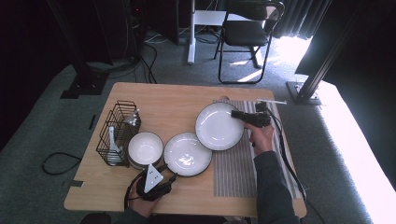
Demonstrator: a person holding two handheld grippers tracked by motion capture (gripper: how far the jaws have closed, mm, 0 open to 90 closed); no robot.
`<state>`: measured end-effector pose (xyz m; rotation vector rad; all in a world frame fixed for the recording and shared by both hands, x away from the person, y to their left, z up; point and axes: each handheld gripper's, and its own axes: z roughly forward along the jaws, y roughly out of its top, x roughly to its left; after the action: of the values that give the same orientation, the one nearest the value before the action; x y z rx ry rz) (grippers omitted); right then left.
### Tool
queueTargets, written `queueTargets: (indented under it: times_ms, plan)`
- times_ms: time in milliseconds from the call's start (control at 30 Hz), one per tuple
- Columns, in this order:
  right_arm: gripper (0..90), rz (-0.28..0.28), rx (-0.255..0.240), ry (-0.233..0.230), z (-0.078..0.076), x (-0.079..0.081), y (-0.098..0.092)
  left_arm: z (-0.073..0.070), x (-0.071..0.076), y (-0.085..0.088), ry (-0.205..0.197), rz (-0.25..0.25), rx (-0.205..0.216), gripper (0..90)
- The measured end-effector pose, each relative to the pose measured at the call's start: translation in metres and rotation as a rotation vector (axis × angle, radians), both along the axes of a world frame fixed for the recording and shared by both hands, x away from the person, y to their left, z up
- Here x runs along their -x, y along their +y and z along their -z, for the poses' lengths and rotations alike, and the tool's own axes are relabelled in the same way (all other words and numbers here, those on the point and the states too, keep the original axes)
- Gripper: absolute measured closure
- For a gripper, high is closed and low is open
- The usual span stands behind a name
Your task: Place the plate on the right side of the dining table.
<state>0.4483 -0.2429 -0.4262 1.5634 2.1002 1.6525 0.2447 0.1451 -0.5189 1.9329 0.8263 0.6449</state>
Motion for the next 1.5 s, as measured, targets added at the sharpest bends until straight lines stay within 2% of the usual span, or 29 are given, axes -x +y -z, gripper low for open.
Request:
queueTargets:
  times_ms: [267, 433, 633, 700, 1000, 1300, 1400, 1467, 1500]
  plan:
    - [79.6, 0.049, -0.002, 0.01, 0.002, 0.002, -0.022, 0.0, 0.0, -0.001, -0.002, 0.004, -0.012, 48.2]
    - [79.5, 0.087, 0.019, 0.004, 0.005, 0.005, -0.037, 0.0, 0.0, -0.001, -0.001, 0.006, -0.015, 48.0]
    - [79.6, 0.135, 0.008, 0.021, 0.013, 0.011, -0.057, 0.0, 0.001, -0.002, -0.003, 0.006, -0.018, 48.0]
    - [79.6, 0.167, 0.019, 0.036, 0.019, 0.014, -0.07, 0.0, 0.0, -0.002, -0.001, 0.006, -0.022, 48.0]
    - [79.6, 0.22, 0.032, 0.082, 0.038, 0.016, -0.095, 0.0, 0.001, -0.003, 0.0, 0.008, -0.03, 48.0]
    - [79.5, 0.254, 0.018, 0.121, 0.053, 0.017, -0.11, 0.0, 0.001, -0.003, 0.001, 0.008, -0.03, 48.1]
    - [81.4, 0.262, 0.064, 0.136, 0.06, 0.016, -0.112, 0.0, 0.001, -0.003, 0.001, 0.007, -0.031, 48.0]
    - [81.9, 0.267, 0.071, 0.145, 0.064, 0.015, -0.114, 0.0, 0.001, -0.003, 0.001, 0.008, -0.031, 48.0]
    - [81.9, 0.272, 0.056, 0.152, 0.071, 0.017, -0.119, 0.0, 0.001, -0.003, 0.002, 0.006, -0.032, 48.0]
